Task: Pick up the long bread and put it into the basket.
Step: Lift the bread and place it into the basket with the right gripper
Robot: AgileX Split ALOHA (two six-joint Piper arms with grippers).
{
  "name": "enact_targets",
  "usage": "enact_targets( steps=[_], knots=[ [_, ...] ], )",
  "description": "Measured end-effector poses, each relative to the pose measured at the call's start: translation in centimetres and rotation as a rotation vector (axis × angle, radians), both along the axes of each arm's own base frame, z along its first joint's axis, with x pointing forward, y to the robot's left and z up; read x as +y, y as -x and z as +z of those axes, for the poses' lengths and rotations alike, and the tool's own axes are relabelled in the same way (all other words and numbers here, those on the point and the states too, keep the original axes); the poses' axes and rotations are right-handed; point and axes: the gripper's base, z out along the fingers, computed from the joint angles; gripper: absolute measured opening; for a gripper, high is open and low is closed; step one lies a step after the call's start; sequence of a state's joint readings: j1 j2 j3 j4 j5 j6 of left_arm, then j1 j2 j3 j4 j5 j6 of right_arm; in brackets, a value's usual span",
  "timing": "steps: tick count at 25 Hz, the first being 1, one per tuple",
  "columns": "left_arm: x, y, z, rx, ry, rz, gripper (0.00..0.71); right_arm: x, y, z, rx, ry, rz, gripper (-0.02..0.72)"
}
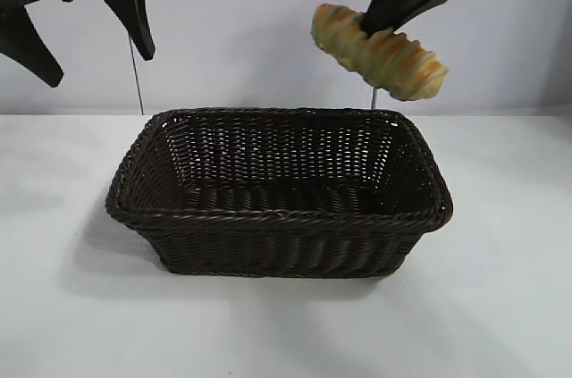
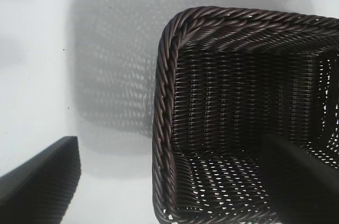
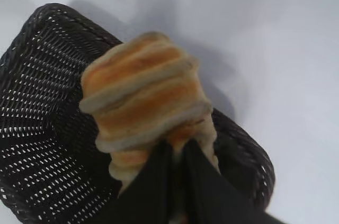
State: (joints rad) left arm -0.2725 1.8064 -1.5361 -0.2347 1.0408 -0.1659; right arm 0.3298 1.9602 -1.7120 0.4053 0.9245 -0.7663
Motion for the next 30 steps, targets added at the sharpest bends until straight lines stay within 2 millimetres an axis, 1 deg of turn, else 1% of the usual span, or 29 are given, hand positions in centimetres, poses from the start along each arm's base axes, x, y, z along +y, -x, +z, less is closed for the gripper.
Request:
enact_targets(
  steps=[5,10,13,17,23,25,26,27,30],
  knots=[
    [0.0,0.0,0.0,0.000,0.000,0.000,0.661,0.8,-0.5,-2.3,0.036,0.025,0.034,0.042],
    [0.0,0.0,0.0,0.000,0.000,0.000,0.661,1.2,-1.2,-5.5,0.096,0.046,0.055,0.042],
    [0.0,0.0,0.0,0.000,0.000,0.000,0.661,1.6,-1.3,-6.7,0.115,0.055,0.082,0.042],
    [0.0,0.0,0.0,0.000,0.000,0.000,0.661,2.5,-1.1,-7.7,0.116,0.083,0.122,0.042],
    [0.0,0.0,0.0,0.000,0.000,0.000,0.661,3.8,-0.5,-8.3,0.100,0.147,0.181,0.046],
    [0.0,0.0,0.0,0.000,0.000,0.000,0.661,3.9,-0.4,-8.3,0.098,0.152,0.185,0.078],
    [0.0,0.0,0.0,0.000,0.000,0.000,0.661,3.9,-0.4,-8.3,0.098,0.152,0.185,0.118],
    [0.0,0.0,0.0,0.000,0.000,0.000,0.661,3.9,-0.4,-8.3,0.098,0.152,0.185,0.177],
    [0.0,0.0,0.0,0.000,0.000,0.000,0.661,3.9,-0.4,-8.3,0.103,0.149,0.175,0.411]
  ],
)
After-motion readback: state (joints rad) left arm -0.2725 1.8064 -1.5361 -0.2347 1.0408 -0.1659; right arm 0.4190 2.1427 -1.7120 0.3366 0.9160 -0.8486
